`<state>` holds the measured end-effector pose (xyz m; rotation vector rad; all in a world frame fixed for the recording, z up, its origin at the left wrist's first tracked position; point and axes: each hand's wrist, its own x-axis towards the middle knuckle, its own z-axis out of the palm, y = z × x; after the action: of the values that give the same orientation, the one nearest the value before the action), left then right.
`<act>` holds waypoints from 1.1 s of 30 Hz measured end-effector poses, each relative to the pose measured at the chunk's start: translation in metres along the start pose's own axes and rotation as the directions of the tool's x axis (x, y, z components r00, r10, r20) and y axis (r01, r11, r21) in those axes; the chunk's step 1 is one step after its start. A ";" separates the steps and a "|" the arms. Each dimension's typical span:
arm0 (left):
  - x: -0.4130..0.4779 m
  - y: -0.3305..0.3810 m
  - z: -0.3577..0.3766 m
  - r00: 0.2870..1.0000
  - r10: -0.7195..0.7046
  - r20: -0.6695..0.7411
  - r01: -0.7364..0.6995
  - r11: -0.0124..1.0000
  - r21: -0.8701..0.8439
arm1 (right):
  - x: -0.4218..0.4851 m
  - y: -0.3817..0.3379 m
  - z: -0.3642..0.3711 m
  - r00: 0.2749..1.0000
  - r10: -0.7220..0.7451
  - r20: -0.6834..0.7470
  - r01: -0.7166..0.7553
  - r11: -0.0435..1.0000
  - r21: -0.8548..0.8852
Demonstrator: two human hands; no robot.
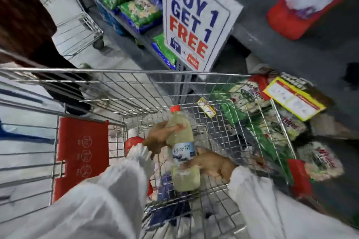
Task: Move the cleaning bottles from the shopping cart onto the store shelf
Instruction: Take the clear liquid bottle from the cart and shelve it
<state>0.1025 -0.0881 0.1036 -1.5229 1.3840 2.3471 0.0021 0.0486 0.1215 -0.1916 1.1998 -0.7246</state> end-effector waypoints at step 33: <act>-0.195 0.182 0.344 0.571 0.698 0.433 -0.820 0.463 0.336 | -0.344 0.000 -0.099 0.306 -0.738 -0.602 0.712 0.597 -0.370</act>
<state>-0.1256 0.1158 0.4129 -0.4297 2.7444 2.0302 -0.1460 0.2787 0.3523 -0.5543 1.9075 -1.7247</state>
